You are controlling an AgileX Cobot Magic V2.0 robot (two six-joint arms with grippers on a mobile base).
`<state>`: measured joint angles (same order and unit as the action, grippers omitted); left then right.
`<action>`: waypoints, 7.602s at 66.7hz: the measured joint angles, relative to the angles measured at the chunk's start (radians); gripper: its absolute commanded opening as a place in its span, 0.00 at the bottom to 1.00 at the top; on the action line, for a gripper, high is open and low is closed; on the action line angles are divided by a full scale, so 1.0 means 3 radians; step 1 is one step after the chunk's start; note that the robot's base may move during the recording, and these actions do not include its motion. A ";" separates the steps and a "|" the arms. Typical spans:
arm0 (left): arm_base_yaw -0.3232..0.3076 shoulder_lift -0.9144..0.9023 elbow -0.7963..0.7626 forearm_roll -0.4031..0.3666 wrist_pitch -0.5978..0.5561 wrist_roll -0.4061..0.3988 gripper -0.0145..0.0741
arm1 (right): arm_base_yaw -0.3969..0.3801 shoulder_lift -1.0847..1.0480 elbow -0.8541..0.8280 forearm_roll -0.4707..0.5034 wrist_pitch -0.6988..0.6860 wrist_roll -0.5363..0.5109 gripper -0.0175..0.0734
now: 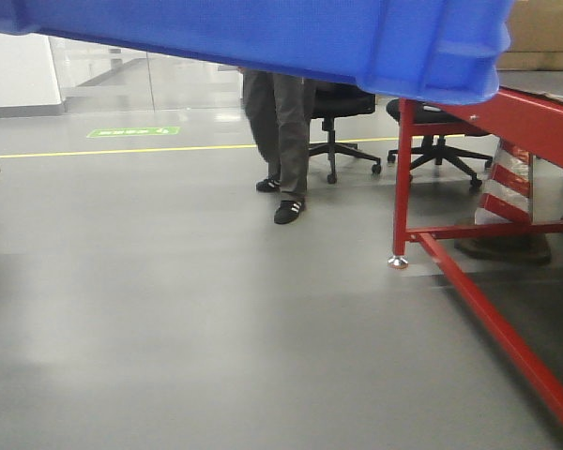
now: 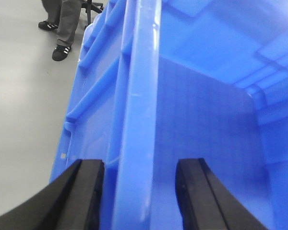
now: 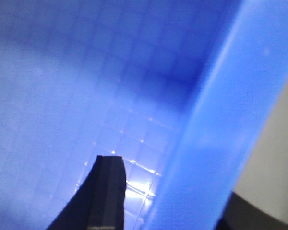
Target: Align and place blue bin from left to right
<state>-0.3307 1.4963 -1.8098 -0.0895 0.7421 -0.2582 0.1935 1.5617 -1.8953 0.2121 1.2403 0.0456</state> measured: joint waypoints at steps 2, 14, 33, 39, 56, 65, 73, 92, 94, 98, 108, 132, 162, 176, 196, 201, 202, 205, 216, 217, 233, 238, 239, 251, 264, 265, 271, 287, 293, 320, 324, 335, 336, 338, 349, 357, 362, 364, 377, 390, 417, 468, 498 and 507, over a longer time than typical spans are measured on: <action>0.0000 0.0000 0.0000 0.0000 0.0000 0.0000 0.04 | 0.0000 0.0000 0.0000 0.0000 0.0000 0.0000 0.12; 0.0000 0.0000 0.0000 0.0000 0.0000 0.0000 0.04 | 0.0000 0.0000 0.0000 0.0000 0.0000 0.0000 0.12; 0.0000 0.0000 0.0000 0.0000 0.0000 0.0000 0.04 | 0.0000 0.0000 0.0000 0.0000 0.0000 0.0000 0.12; 0.0000 0.0000 0.0000 0.0000 0.0000 0.0000 0.04 | 0.0000 0.0000 0.0000 0.0000 0.0000 0.0000 0.12; 0.0000 0.0000 0.0000 0.0000 0.0000 0.0000 0.04 | 0.0000 0.0000 0.0000 0.0000 0.0007 0.0000 0.12; 0.0000 0.0000 0.0000 0.0000 0.0000 0.0000 0.04 | 0.0000 0.0000 0.0000 0.0000 0.0007 0.0000 0.12; 0.0000 0.0000 0.0000 0.0000 0.0000 0.0000 0.04 | 0.0000 0.0000 0.0000 0.0000 0.0007 0.0000 0.12; 0.0000 0.0000 0.0000 0.0000 -0.0007 0.0000 0.04 | 0.0000 0.0000 0.0000 0.0000 0.0007 0.0000 0.12; 0.0000 0.0000 0.0000 0.0000 -0.0007 0.0000 0.04 | 0.0000 0.0006 0.0000 0.0000 0.0007 0.0000 0.12; 0.0000 0.0000 0.0000 0.0000 0.0000 0.0000 0.04 | 0.0000 0.0006 0.0000 0.0000 0.0007 0.0000 0.12; 0.0000 0.0000 0.0000 0.0000 0.0000 0.0000 0.04 | 0.0000 0.0006 0.0000 0.0000 0.0007 0.0000 0.12; 0.0000 0.0000 0.0000 0.0007 0.0000 0.0000 0.04 | 0.0000 0.0006 0.0000 0.0000 0.0007 0.0000 0.12; 0.0000 0.0000 0.0000 0.0007 0.0000 0.0000 0.04 | 0.0000 0.0006 0.0000 0.0000 0.0007 0.0000 0.12; 0.0000 0.0000 0.0000 0.0007 0.0000 0.0000 0.04 | 0.0000 0.0006 0.0000 0.0000 0.0001 0.0000 0.12; 0.0000 0.0000 0.0000 0.0007 0.0000 0.0000 0.04 | 0.0000 0.0006 0.0000 0.0000 0.0001 0.0000 0.12; 0.0000 0.0000 0.0000 0.0007 0.0000 0.0000 0.04 | 0.0000 0.0006 0.0000 0.0000 0.0001 0.0000 0.12; 0.0000 0.0000 0.0000 0.0007 0.0000 0.0000 0.04 | 0.0000 0.0006 0.0000 0.0000 0.0001 0.0000 0.12; 0.0000 0.0000 0.0000 0.0007 0.0000 0.0000 0.04 | 0.0000 0.0006 0.0000 0.0000 0.0001 0.0000 0.12; 0.0000 0.0000 0.0000 0.0007 0.0000 0.0000 0.04 | 0.0000 0.0006 0.0000 0.0000 0.0001 0.0000 0.12; 0.0000 0.0000 0.0000 0.0007 0.0000 0.0000 0.04 | 0.0000 0.0006 0.0000 0.0000 0.0001 0.0000 0.12; 0.0000 0.0000 0.0000 0.0000 -0.0007 0.0000 0.04 | 0.0000 0.0006 0.0000 0.0000 0.0001 0.0000 0.12; 0.0000 0.0000 0.0000 0.0000 -0.0007 0.0000 0.04 | 0.0000 0.0006 0.0000 0.0000 0.0001 0.0000 0.12; 0.0000 0.0000 0.0000 0.0000 -0.0007 0.0000 0.04 | 0.0000 0.0006 0.0000 0.0000 0.0001 0.0000 0.12; 0.0000 0.0000 0.0000 0.0000 -0.0007 0.0000 0.04 | 0.0000 0.0006 0.0000 0.0000 0.0001 0.0000 0.12; 0.0000 0.0000 0.0000 0.0000 -0.0007 0.0000 0.04 | 0.0000 0.0006 0.0000 0.0000 0.0001 0.0000 0.12; 0.0000 0.0000 0.0000 0.0000 -0.0007 0.0000 0.04 | 0.0000 0.0006 0.0000 0.0000 0.0001 0.0000 0.12; 0.0000 0.0000 0.0000 0.0000 -0.0007 0.0000 0.04 | 0.0000 0.0006 0.0000 0.0000 0.0001 0.0000 0.12; 0.0000 0.0000 0.0000 0.0000 -0.0007 0.0000 0.04 | 0.0000 0.0006 0.0000 0.0000 -0.0005 0.0000 0.12; 0.0000 0.0000 0.0000 0.0000 -0.0007 0.0000 0.04 | 0.0000 0.0006 0.0000 0.0000 -0.0011 0.0000 0.12; 0.0000 0.0000 0.0000 0.0000 -0.0013 0.0000 0.04 | 0.0000 0.0006 0.0000 0.0000 -0.0024 0.0000 0.12; 0.0000 0.0000 0.0000 0.0007 -0.0013 0.0000 0.04 | 0.0000 0.0006 0.0000 0.0000 -0.0024 0.0000 0.12; 0.0000 0.0000 0.0000 0.0007 -0.0013 0.0000 0.04 | 0.0000 0.0006 0.0000 0.0000 -0.0024 0.0000 0.12; 0.0000 0.0000 0.0000 0.0007 -0.0013 0.0000 0.04 | 0.0000 0.0006 0.0000 0.0000 -0.0024 0.0000 0.12; 0.0000 0.0000 0.0000 0.0007 -0.0013 0.0000 0.04 | 0.0000 0.0006 0.0000 0.0000 -0.0024 0.0000 0.12; 0.0000 0.0000 0.0000 0.0007 -0.0013 0.0000 0.04 | 0.0000 0.0006 0.0000 0.0000 -0.0024 0.0000 0.12; 0.0000 0.0000 0.0000 0.0007 -0.0013 0.0000 0.04 | 0.0000 0.0006 0.0000 0.0000 -0.0024 0.0000 0.12; 0.0000 0.0000 0.0000 0.0007 -0.0013 0.0000 0.04 | 0.0000 0.0006 0.0000 0.0000 -0.0024 0.0000 0.12; 0.0000 0.0000 0.0000 0.0007 -0.0013 0.0000 0.04 | 0.0000 0.0006 0.0000 0.0000 -0.0024 0.0000 0.12; 0.0000 0.0000 0.0000 0.0007 -0.0013 0.0000 0.04 | 0.0000 0.0006 0.0000 0.0000 -0.0024 0.0000 0.12; 0.0000 0.0000 0.0000 0.0007 -0.0013 0.0000 0.04 | 0.0000 0.0006 0.0000 0.0000 -0.0024 0.0000 0.12; 0.0000 0.0000 0.0000 0.0013 -0.0013 0.0000 0.04 | 0.0000 0.0006 0.0000 0.0000 -0.0024 0.0000 0.12; 0.0000 0.0000 0.0000 0.0013 -0.0013 0.0000 0.04 | 0.0000 0.0006 0.0000 0.0000 -0.0024 0.0000 0.12; 0.0000 0.0000 0.0000 0.0013 -0.0013 0.0000 0.04 | 0.0000 0.0006 0.0000 0.0000 -0.0024 0.0000 0.12; 0.0000 0.0000 0.0000 0.0013 -0.0013 0.0000 0.04 | 0.0000 0.0006 0.0000 0.0000 -0.0024 0.0000 0.12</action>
<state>-0.3307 1.4963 -1.8098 -0.0855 0.7382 -0.2582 0.1935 1.5635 -1.8953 0.2121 1.2332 0.0456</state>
